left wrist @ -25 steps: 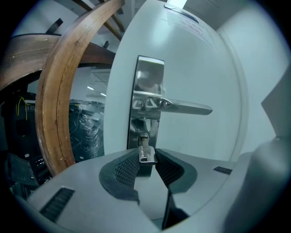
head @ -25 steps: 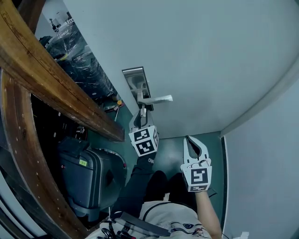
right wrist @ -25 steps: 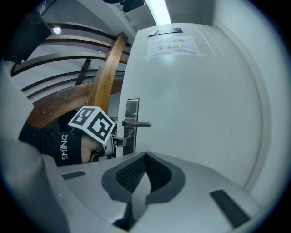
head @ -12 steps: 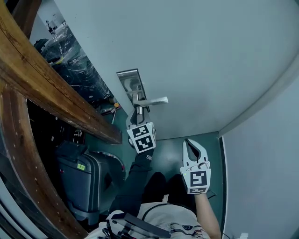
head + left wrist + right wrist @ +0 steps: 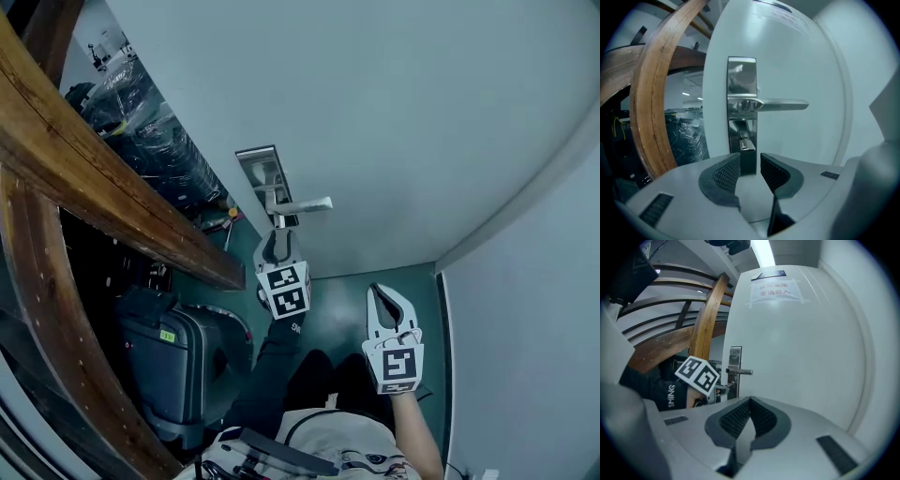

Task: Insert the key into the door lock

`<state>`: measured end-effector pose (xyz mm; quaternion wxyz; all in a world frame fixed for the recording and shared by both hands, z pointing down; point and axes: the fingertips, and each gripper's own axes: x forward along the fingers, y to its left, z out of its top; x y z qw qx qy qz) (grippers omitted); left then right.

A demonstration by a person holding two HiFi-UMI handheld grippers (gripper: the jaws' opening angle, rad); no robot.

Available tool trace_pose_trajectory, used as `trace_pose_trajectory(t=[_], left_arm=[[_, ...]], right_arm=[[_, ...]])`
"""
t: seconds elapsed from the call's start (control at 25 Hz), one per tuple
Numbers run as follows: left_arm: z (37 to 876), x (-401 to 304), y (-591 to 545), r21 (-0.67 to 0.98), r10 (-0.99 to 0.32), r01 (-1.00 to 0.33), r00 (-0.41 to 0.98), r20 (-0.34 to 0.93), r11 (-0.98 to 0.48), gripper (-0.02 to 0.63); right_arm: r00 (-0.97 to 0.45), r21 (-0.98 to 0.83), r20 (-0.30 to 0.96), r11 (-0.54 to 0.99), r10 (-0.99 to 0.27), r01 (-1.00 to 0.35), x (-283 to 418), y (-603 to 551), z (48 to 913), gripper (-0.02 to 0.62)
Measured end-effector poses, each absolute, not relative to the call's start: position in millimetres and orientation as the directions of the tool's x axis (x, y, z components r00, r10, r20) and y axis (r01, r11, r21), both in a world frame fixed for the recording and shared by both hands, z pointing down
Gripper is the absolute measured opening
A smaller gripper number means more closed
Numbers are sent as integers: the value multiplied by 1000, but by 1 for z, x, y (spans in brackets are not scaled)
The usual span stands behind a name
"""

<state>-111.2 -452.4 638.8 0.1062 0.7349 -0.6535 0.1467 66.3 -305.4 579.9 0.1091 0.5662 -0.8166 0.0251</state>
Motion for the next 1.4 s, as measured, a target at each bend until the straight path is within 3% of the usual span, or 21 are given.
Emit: trace_pose_trajectory(t=[0.2, 0.28, 0.76, 1.4], left_arm=[[581, -100, -372, -42, -951, -983, 163, 261, -179, 117], [542, -95, -348, -46, -958, -979, 182, 220, -197, 5], [385, -106, -297, -36, -979, -984, 172, 107, -177, 5], [348, -100, -308, -31, -980, -981, 192, 44, -194, 5]], right_arm=[[-367, 67, 187, 384, -911, -921, 57, -299, 519, 5], [-387, 62, 172, 402, -906, -914, 50, -298, 486, 5], [-443, 56, 42, 445, -896, -894, 25, -289, 352, 6], [-450, 49, -17, 449, -893, -892, 20, -299, 321, 5]])
